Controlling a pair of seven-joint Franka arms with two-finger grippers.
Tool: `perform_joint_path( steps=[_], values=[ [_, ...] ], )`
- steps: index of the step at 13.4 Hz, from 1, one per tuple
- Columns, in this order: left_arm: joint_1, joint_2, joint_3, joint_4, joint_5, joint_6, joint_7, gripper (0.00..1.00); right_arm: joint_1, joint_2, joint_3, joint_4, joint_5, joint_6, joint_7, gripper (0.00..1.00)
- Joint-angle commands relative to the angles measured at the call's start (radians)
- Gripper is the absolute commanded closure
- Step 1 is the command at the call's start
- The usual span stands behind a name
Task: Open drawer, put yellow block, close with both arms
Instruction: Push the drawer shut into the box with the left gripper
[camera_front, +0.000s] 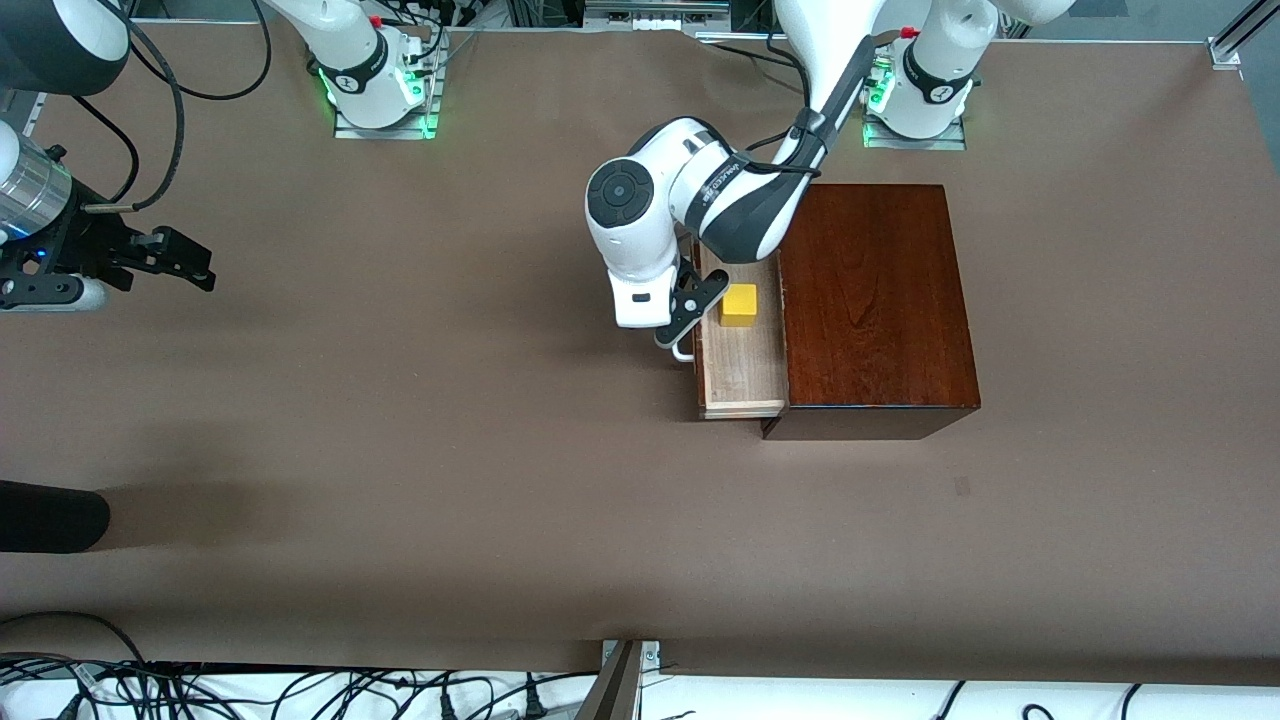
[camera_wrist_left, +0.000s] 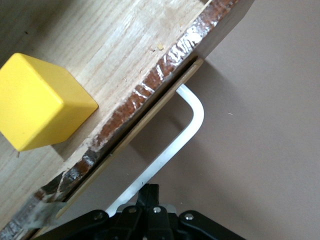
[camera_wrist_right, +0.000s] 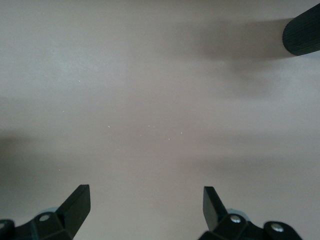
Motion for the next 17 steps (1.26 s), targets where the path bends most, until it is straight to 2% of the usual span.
perform_joint_path(
  steps=[1, 6, 11, 13, 14, 15, 16, 17],
  values=[
    [0.034, -0.032, 0.043, -0.01, 0.062, -0.086, 0.102, 1.0, -0.003, -0.002, 0.001, 0.012, -0.002, -0.013, 0.004, 0.0],
    [0.088, -0.078, 0.08, -0.076, 0.062, -0.129, 0.298, 1.0, -0.003, -0.001, -0.005, 0.01, -0.003, -0.013, 0.007, 0.0],
    [0.099, -0.101, 0.083, -0.062, 0.046, -0.129, 0.313, 1.0, -0.003, 0.001, -0.005, 0.01, -0.003, -0.013, 0.007, 0.0],
    [0.099, -0.144, 0.075, -0.054, -0.034, -0.129, 0.306, 1.0, -0.003, 0.001, -0.005, 0.01, -0.003, -0.013, 0.007, 0.0],
    [0.099, -0.167, 0.075, -0.054, -0.08, -0.129, 0.308, 0.9, -0.003, 0.001, -0.005, 0.01, -0.003, -0.013, 0.005, 0.0],
    [0.099, -0.192, 0.075, -0.054, -0.106, -0.128, 0.314, 0.59, -0.003, 0.001, -0.007, 0.01, -0.003, -0.011, 0.007, 0.0],
    [0.099, -0.219, 0.067, -0.056, -0.118, -0.128, 0.319, 0.34, -0.003, 0.001, -0.007, 0.01, -0.003, -0.013, 0.011, 0.0],
    [0.102, -0.242, 0.055, -0.056, -0.113, -0.126, 0.325, 0.0, -0.003, 0.001, -0.007, 0.011, -0.003, -0.011, 0.013, 0.0]
  ],
)
